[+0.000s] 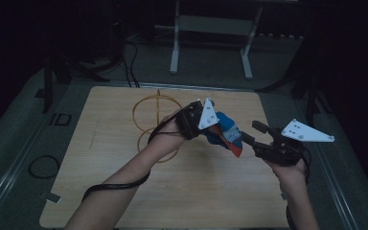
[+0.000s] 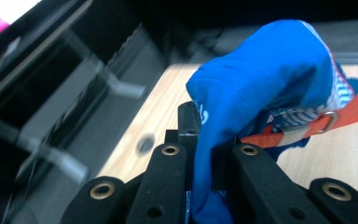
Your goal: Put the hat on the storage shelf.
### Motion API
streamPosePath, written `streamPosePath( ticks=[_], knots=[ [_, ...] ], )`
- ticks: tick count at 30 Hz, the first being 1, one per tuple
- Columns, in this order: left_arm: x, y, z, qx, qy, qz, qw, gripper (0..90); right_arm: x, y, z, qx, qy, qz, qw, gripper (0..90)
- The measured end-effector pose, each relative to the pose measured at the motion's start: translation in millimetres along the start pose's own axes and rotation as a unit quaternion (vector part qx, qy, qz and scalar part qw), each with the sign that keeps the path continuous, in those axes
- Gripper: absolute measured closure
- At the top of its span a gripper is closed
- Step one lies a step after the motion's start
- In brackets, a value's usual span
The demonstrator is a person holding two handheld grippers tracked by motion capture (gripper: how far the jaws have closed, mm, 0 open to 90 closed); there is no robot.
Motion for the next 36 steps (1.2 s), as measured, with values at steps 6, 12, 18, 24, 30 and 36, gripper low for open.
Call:
streamPosePath(
  ticks=[6, 12, 18, 24, 30, 36],
  knots=[
    [4.1, 8.0, -23.8, 0.031, -0.096, 0.012, 0.9948, 87.6, 4.2, -0.7, -5.0, -0.012, 0.0, -0.005, 0.9999, 49.3],
    [13.2, 12.9, -37.2, 0.062, -0.177, 0.015, 0.9821, 87.6, 6.2, 11.3, -1.6, -0.039, 0.005, -0.011, 0.9992, 54.6],
    [20.8, 12.9, -41.9, 0.106, -0.221, 0.01, 0.9694, 87.5, 2.1, 29.4, 0.3, -0.064, 0.007, -0.034, 0.9973, 57.7],
    [20.8, 9.3, -47.8, 0.175, -0.272, -0.017, 0.9461, 87.5, 2.6, 44.2, 2.7, -0.093, 0.009, -0.037, 0.9949, 58.7],
    [16.3, 9.3, -52.1, 0.195, -0.305, -0.047, 0.9308, 87.5, 9.5, 65.6, 13.3, -0.122, 0.018, -0.045, 0.9913, 50.2],
    [8.3, 6.9, -54.2, 0.18, -0.313, -0.034, 0.9319, 87.5, 9.2, 77.1, 24.0, -0.139, 0.012, -0.036, 0.9896, 42.8]
  ],
)
Point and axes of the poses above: each handheld gripper's, and its own axes: z roughly forward along the jaws, x roughly out of its underside, y roughly to its left, the point moved 4 cm from there along z, roughly forward along the jaws, and after that the axes turned 10 degrees about -y, right-handed, at the moved point
